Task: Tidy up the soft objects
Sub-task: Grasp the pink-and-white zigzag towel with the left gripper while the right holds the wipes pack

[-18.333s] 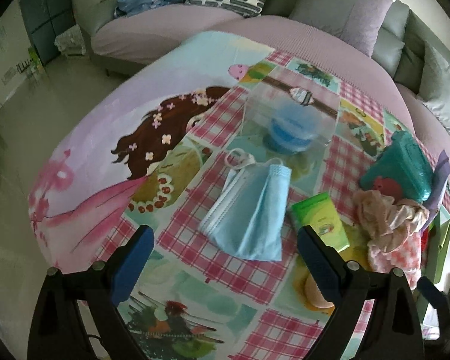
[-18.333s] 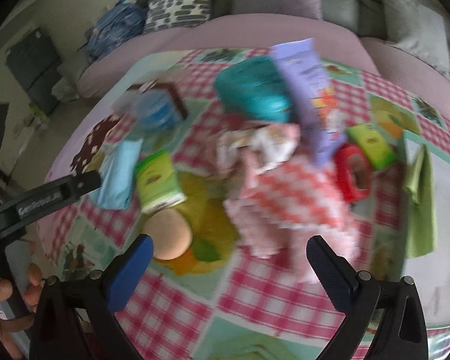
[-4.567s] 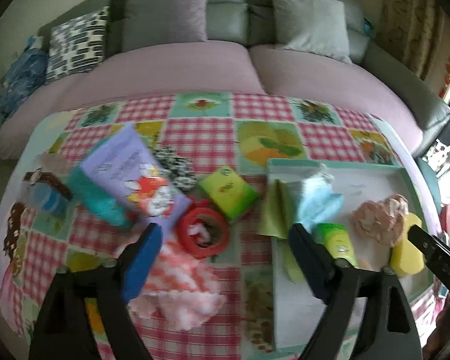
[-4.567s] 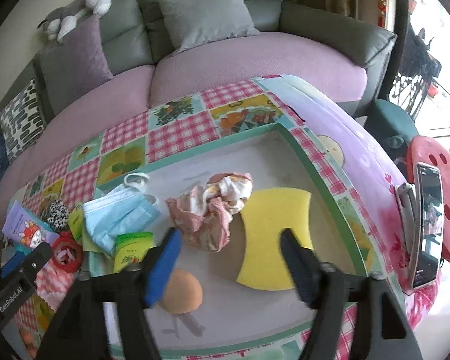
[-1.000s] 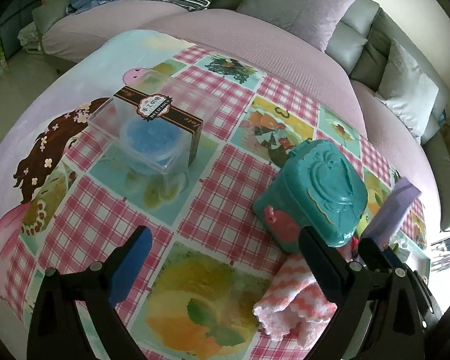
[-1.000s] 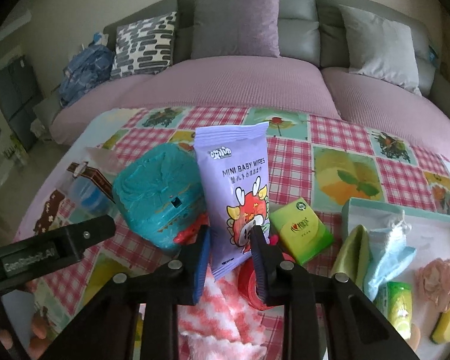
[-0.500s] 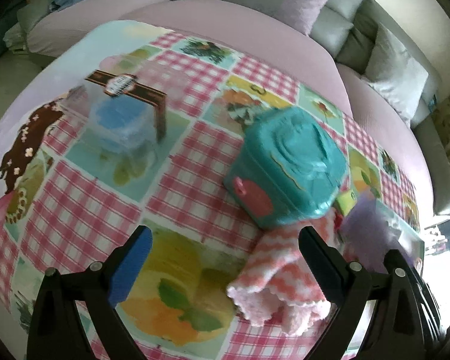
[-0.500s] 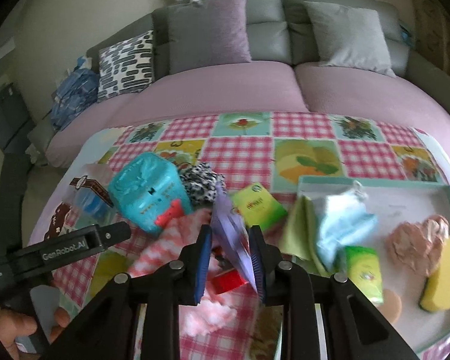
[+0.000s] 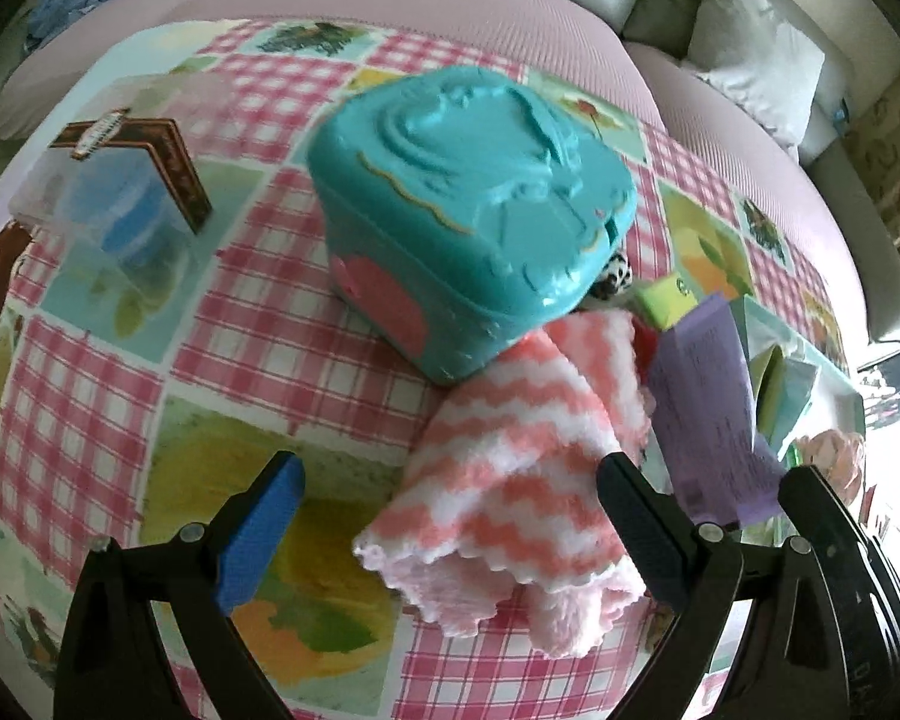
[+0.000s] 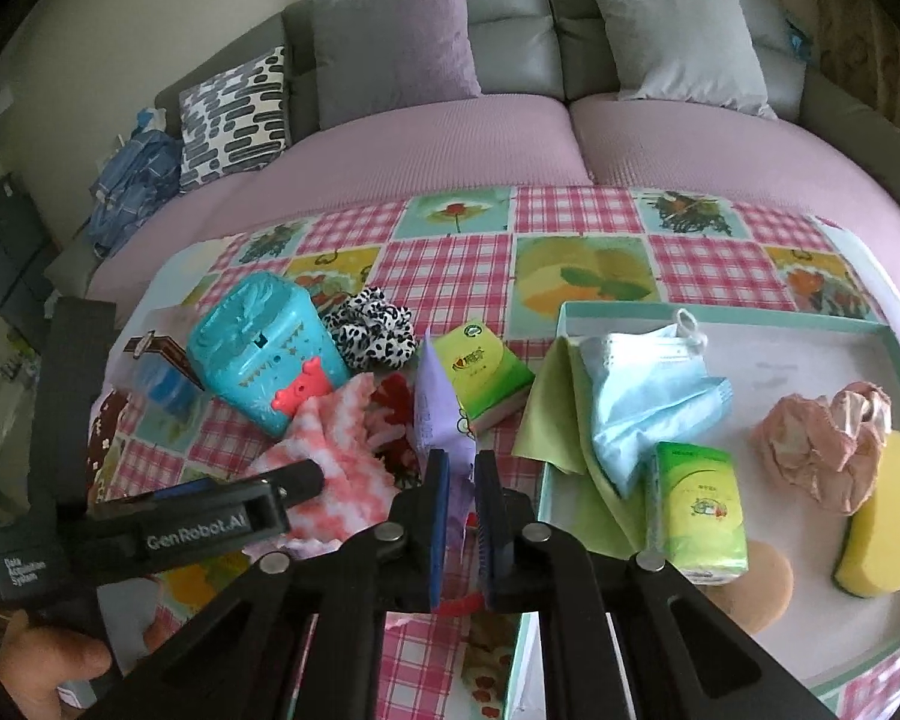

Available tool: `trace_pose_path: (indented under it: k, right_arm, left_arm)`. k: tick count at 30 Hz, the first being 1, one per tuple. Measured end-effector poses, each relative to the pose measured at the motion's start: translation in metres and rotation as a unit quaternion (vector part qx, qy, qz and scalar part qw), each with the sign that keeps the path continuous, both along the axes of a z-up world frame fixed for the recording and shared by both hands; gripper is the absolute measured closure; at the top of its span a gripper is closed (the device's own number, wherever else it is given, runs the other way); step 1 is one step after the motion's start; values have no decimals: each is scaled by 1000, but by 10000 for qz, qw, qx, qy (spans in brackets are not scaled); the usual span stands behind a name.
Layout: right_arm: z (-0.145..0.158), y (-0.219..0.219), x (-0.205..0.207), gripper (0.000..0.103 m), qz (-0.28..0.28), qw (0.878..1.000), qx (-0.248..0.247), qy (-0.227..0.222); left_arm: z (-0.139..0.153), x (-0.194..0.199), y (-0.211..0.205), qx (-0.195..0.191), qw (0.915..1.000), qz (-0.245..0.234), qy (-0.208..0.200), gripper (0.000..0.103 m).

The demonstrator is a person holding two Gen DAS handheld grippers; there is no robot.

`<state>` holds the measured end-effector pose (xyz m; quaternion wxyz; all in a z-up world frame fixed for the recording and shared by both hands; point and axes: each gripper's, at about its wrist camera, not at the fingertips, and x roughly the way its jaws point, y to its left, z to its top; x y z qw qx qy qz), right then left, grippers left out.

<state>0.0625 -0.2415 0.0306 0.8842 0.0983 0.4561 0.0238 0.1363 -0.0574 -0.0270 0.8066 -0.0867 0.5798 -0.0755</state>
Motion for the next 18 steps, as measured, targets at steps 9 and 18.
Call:
trace_pose_path:
  k: [9, 18]
  right_arm:
    - [-3, 5, 8, 85, 149, 9999, -36, -14]
    - [-11, 14, 17, 77, 279, 9993, -215, 111]
  left_arm:
    - [-4, 2, -10, -68, 9999, -134, 14, 11]
    - [-11, 3, -25, -106, 9995, -290, 19, 28]
